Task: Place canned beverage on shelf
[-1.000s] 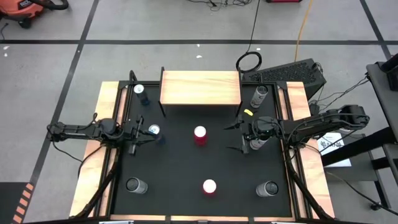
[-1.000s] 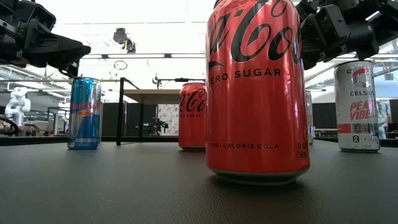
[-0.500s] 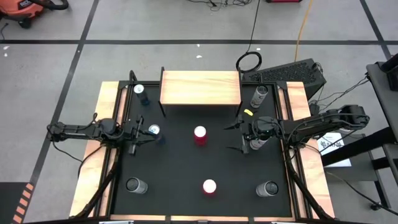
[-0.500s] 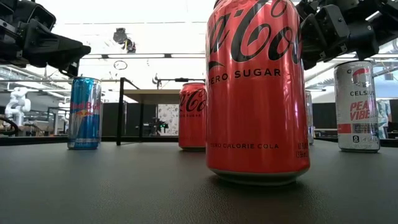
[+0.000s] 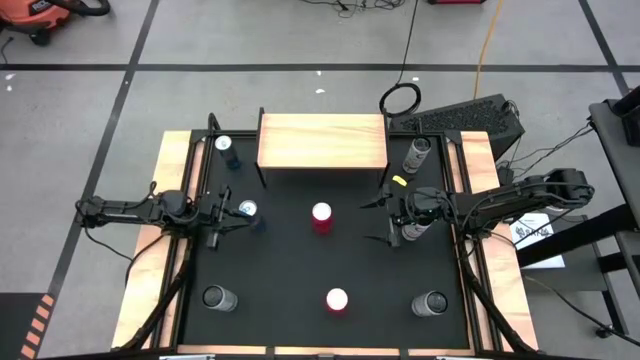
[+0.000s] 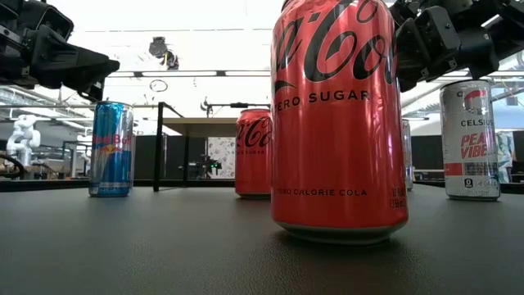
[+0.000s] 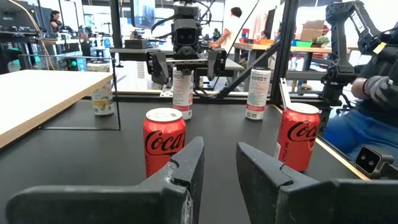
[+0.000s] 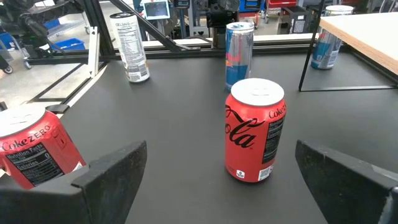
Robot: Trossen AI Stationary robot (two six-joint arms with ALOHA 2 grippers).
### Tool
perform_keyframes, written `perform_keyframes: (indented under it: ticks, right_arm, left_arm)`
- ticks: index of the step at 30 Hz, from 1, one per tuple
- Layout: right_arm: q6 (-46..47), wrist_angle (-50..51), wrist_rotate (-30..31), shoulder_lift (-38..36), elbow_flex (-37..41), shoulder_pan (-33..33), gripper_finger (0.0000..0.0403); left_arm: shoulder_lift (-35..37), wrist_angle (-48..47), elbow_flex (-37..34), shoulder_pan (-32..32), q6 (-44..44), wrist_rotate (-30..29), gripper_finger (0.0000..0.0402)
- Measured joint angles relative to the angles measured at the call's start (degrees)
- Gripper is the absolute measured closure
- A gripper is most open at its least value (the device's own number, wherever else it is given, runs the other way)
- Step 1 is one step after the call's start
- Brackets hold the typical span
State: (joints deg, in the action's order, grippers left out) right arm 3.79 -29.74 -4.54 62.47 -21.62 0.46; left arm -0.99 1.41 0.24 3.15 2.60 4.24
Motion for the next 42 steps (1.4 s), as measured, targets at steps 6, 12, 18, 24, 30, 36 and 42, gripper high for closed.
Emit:
perform_keyframes:
  ticks: [6, 12, 18, 24, 30, 36, 42]
  right_arm:
    - [-0.2, -0.2, 0.1, 0.0, 0.0, 0.0, 0.0007]
    - [0.0, -0.2, 0.1, 0.0, 0.0, 0.0, 0.0007]
    - [0.0, -0.2, 0.1, 0.0, 0.0, 0.0, 0.0007]
    - [1.1, 0.0, 0.0, 0.0, 0.0, 0.0, 0.0007]
    - [1.1, 0.0, 0.0, 0.0, 0.0, 0.0, 0.0007]
    - [1.1, 0.0, 0.0, 0.0, 0.0, 0.0, 0.0007]
    - [1.1, 0.0, 0.1, 0.0, 0.0, 0.0, 0.0007]
  left_arm:
    - [0.0, 0.0, 0.0, 0.0, 0.0, 0.0, 0.0301]
    - [0.0, 0.0, 0.0, 0.0, 0.0, 0.0, 0.0301]
    - [0.0, 0.0, 0.0, 0.0, 0.0, 0.0, 0.0301]
    - [0.0, 0.0, 0.0, 0.0, 0.0, 0.0, 0.0301]
    - [0.0, 0.0, 0.0, 0.0, 0.0, -0.1, 0.0301]
    - [0.0, 0.0, 0.0, 0.0, 0.0, -0.2, 0.0301]
    - [0.0, 0.0, 0.0, 0.0, 0.0, -0.3, 0.0301]
